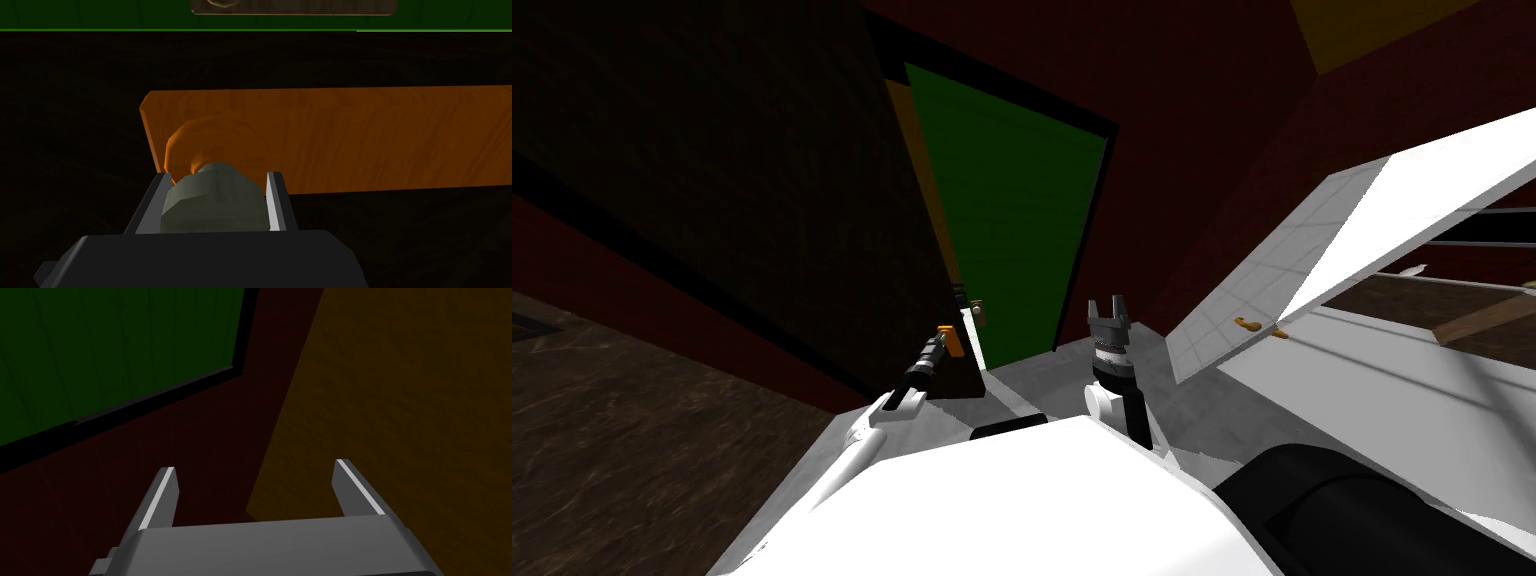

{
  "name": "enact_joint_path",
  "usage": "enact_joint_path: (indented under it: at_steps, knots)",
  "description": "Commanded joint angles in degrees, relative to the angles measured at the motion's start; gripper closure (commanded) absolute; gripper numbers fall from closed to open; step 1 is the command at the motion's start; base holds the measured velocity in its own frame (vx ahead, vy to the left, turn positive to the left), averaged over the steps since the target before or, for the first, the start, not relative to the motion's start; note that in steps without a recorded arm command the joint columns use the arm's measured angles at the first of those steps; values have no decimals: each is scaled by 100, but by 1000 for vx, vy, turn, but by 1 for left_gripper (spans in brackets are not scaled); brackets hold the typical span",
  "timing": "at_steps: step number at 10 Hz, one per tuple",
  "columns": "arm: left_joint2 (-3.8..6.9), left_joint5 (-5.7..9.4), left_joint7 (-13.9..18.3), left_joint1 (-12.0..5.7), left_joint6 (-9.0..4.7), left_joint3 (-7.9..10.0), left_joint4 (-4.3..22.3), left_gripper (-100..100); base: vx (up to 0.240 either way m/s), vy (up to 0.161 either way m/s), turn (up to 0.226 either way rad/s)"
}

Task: Pull the door open

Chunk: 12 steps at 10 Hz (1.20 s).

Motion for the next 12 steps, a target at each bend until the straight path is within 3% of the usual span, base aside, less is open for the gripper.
enact_joint_path:
  at_steps: [1,5,6,7,8,9,12]
  knots:
    - [139,2,126,67,-30,-104,-70,100,-253,127,-163]
    - [384,-21,449,123,-168,-519,-297,100,-196,143,-194]
    - [357,-16,395,142,-113,-453,-255,100,-78,72,-79]
    - [510,-24,537,243,-249,-597,-347,100,-179,87,-158]
    - [550,-24,570,268,-282,-627,-368,100,-204,121,-124]
    - [688,-26,681,352,-394,-730,-440,100,-226,144,-154]
    - [966,-29,906,523,-622,-938,-586,100,-236,125,-117]
